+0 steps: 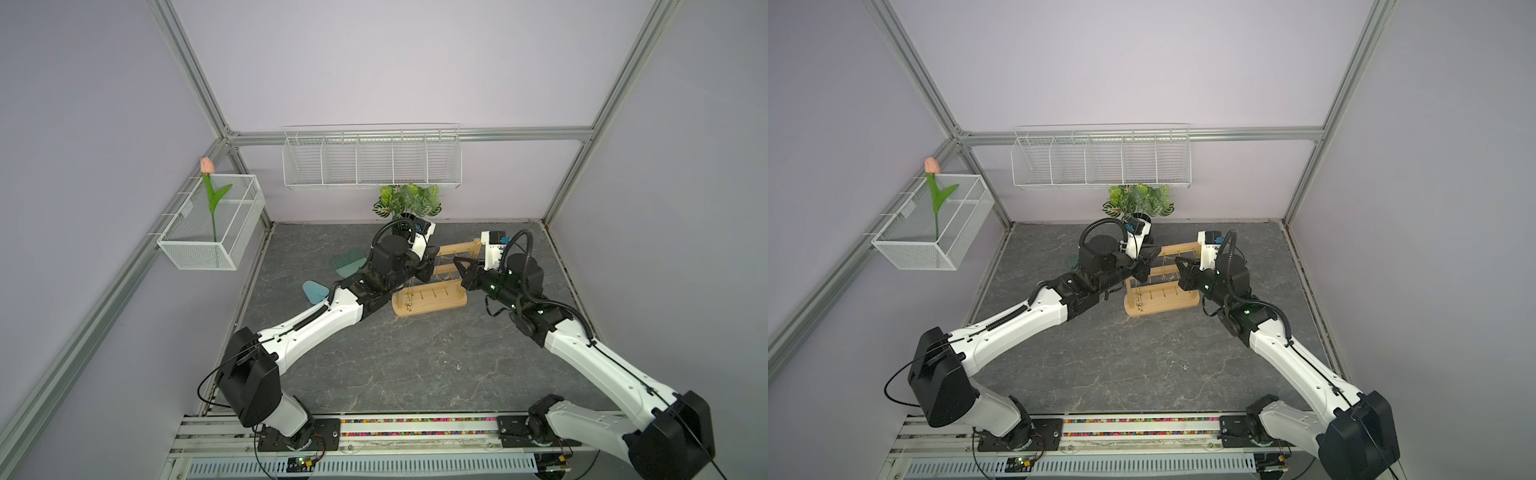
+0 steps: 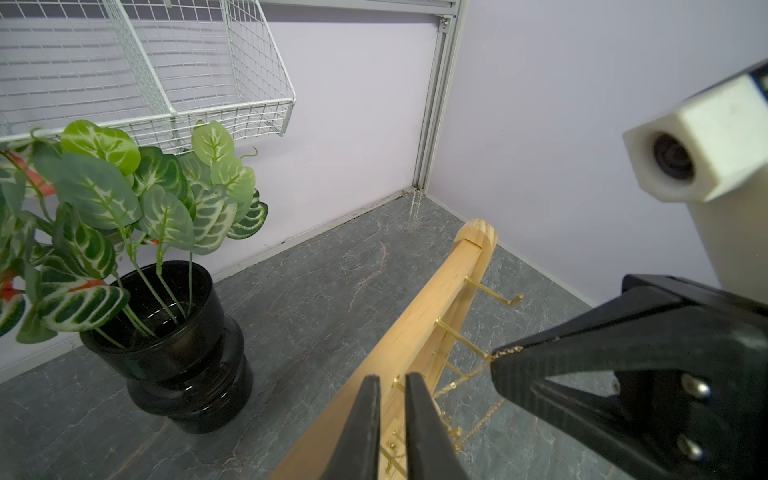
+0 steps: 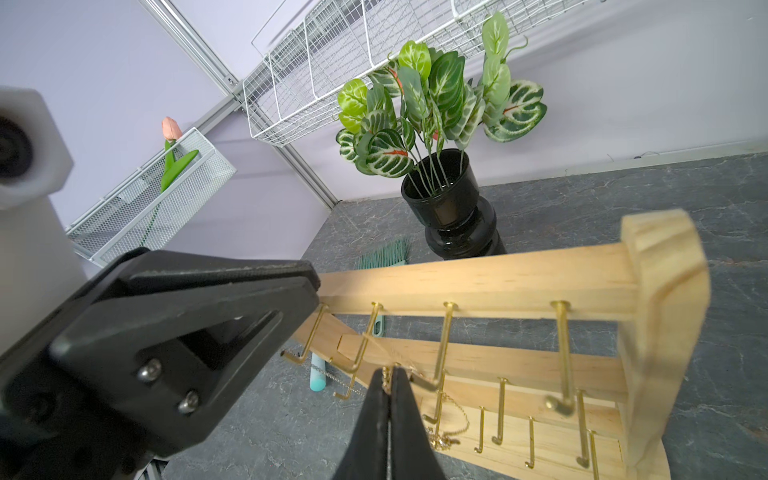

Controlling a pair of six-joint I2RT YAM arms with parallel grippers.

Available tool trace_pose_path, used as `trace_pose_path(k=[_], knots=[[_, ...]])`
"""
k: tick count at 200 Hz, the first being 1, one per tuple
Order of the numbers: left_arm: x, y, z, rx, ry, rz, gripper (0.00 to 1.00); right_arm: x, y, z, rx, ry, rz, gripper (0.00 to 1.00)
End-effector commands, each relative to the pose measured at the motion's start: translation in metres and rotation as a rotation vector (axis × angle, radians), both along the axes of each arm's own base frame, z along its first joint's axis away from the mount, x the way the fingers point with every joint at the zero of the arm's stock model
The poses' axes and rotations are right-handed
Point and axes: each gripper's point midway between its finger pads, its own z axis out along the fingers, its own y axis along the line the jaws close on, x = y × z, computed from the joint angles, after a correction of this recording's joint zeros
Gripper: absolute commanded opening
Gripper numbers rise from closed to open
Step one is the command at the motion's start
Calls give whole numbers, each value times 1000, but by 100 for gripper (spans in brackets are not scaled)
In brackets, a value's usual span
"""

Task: Hang the necklace on the jewelry display stand
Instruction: Hang the necklace on the stand.

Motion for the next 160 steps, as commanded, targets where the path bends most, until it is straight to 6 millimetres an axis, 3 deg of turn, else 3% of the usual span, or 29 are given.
trace_pose_path(k=[1,62,101,129,160], knots=[[-5,6,15,-8,-26,-11,19,-4,-2,-6,7,23,4,7],[-9,26,51,-54,5,64,30,-5,-2,-12,4,46,7,7],[-24,44,55,-64,88,93,34,-3,-1,-20,-3,67,5,7],[-46,56,37,-49,136,154,34,-4,0,-22,-3,75,10,7],[-75,46,-9,-13,199,182,36,-5,2,-20,-1,74,23,7]])
